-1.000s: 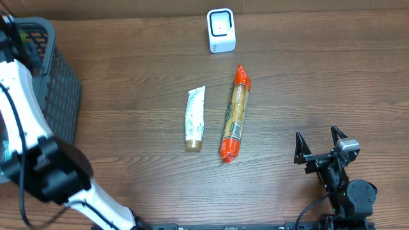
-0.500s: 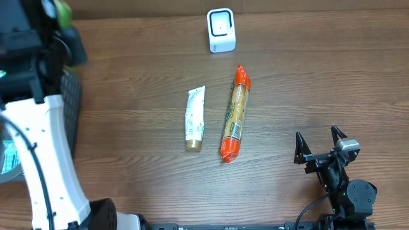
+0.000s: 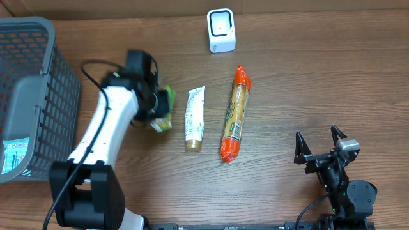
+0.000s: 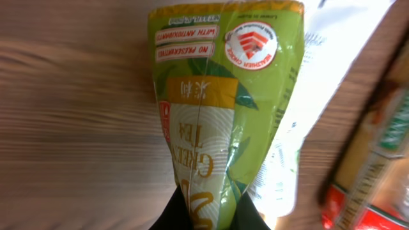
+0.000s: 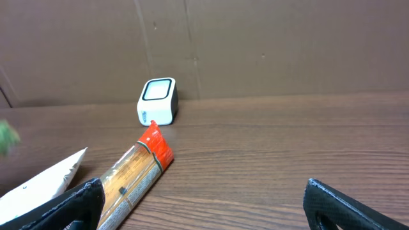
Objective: Scan the item barcode
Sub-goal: 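Place the green carton on the table left of the white tube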
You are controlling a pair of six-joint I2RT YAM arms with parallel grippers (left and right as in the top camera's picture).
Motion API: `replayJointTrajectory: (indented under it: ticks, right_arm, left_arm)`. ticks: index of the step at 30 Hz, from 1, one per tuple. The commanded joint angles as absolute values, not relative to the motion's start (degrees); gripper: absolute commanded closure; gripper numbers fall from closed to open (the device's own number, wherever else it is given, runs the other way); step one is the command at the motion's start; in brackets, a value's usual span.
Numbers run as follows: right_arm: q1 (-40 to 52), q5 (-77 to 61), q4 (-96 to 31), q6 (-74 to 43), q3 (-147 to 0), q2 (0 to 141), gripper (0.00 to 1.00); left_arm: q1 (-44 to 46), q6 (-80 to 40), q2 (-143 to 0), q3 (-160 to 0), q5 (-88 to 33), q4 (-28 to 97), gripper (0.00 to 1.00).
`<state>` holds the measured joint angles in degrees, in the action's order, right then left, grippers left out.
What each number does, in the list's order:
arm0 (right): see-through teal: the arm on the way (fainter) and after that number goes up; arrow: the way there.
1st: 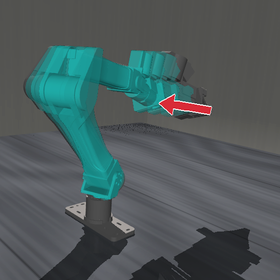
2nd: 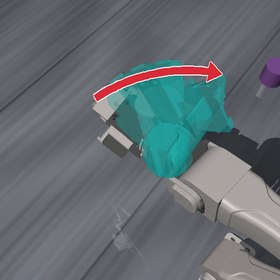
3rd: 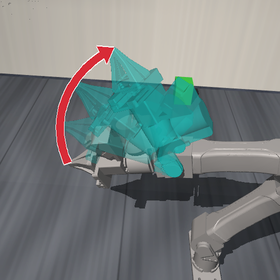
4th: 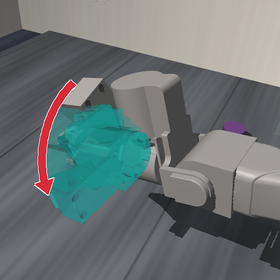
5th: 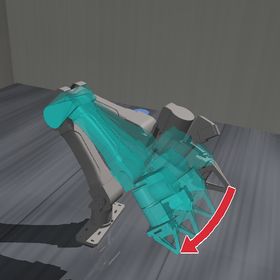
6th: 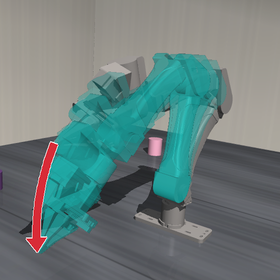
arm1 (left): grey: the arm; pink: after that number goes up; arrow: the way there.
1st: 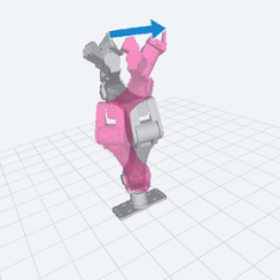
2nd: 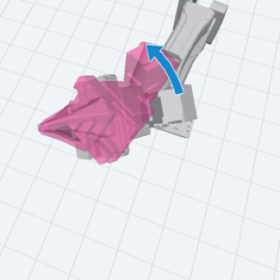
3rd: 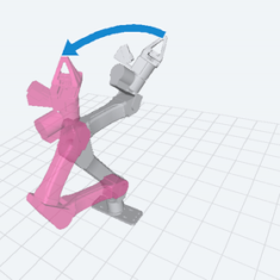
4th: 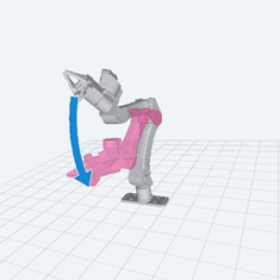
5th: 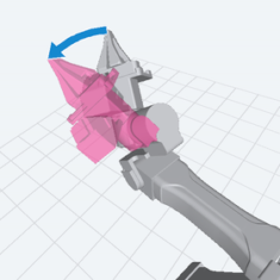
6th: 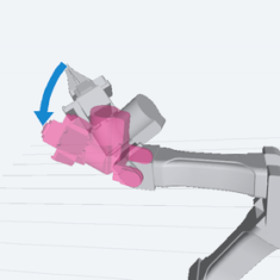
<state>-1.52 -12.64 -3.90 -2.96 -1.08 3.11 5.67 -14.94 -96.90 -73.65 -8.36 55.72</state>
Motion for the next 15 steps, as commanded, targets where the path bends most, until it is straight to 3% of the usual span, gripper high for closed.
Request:
replayJointTrajectory:
  ticks: [1, 10, 15]
  right_arm:
    - [-1.6, -12.2, -3.6, -2.8, -0.5, 2.6, 0.00]
    - [-1.6, -12.3, -3.6, -2.8, -0.5, 2.6, 0.00]
    - [-1.6, -12.3, -3.6, -2.8, -0.5, 2.6, 0.00]
  left_arm:
    - [7.2, -18.5, -95.7, -66.4, -10.5, 49.9, 0.96]
    - [8.1, -19.5, -95.7, -55.7, -10.6, 39.5, 0.95]
    - [8.1, -19.5, -95.7, -55.3, -10.6, 38.7, 0.67]
